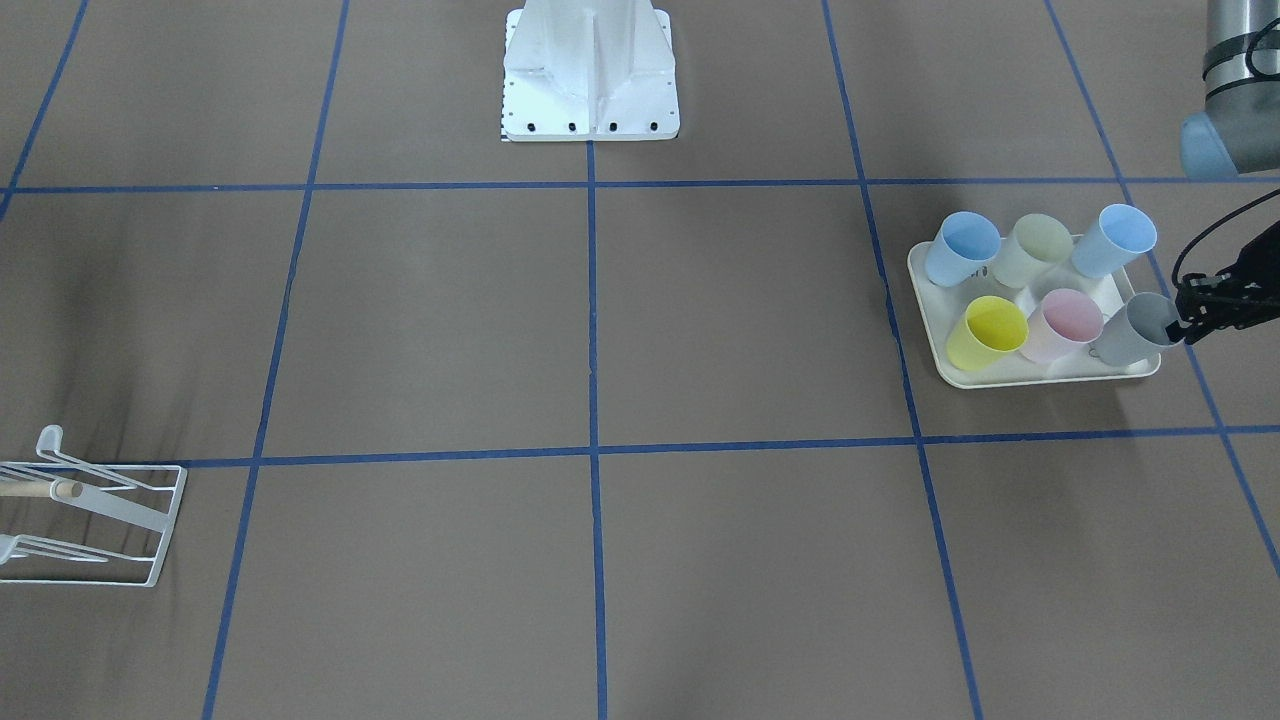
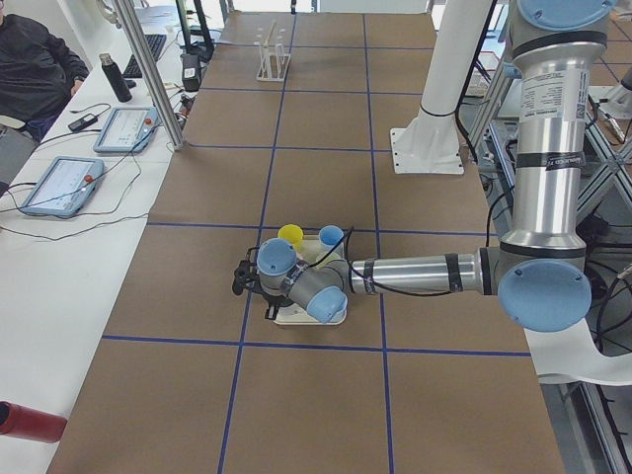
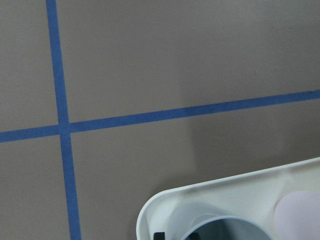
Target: Transfer IKEA cup to right arm and place on rack
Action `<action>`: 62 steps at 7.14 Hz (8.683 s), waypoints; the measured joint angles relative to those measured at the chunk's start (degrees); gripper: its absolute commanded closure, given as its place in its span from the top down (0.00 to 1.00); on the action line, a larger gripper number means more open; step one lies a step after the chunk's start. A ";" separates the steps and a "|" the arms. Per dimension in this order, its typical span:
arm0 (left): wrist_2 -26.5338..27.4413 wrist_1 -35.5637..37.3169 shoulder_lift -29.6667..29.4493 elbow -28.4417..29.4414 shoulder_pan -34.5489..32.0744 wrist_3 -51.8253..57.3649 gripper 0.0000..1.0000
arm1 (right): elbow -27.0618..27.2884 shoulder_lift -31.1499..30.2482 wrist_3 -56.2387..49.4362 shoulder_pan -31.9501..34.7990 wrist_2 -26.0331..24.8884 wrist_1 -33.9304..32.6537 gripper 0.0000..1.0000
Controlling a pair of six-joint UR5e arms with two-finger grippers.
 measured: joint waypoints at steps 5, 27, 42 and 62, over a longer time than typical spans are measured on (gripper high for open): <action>-0.07 -0.08 1.48 -0.12 0.77 0.26 0.26 | -0.08 -0.14 0.00 0.00 0.47 -0.03 1.00; 28.23 -27.79 -28.06 -9.37 22.57 -102.79 0.00 | 0.42 18.92 84.65 -36.09 -44.96 46.44 1.00; 51.62 -55.52 -40.46 0.91 37.56 -129.72 0.00 | -0.14 24.96 98.88 -43.98 -58.84 52.80 1.00; 51.70 -55.67 -40.91 1.53 40.03 -129.59 1.00 | -2.64 24.41 106.98 -43.26 -62.22 59.35 0.00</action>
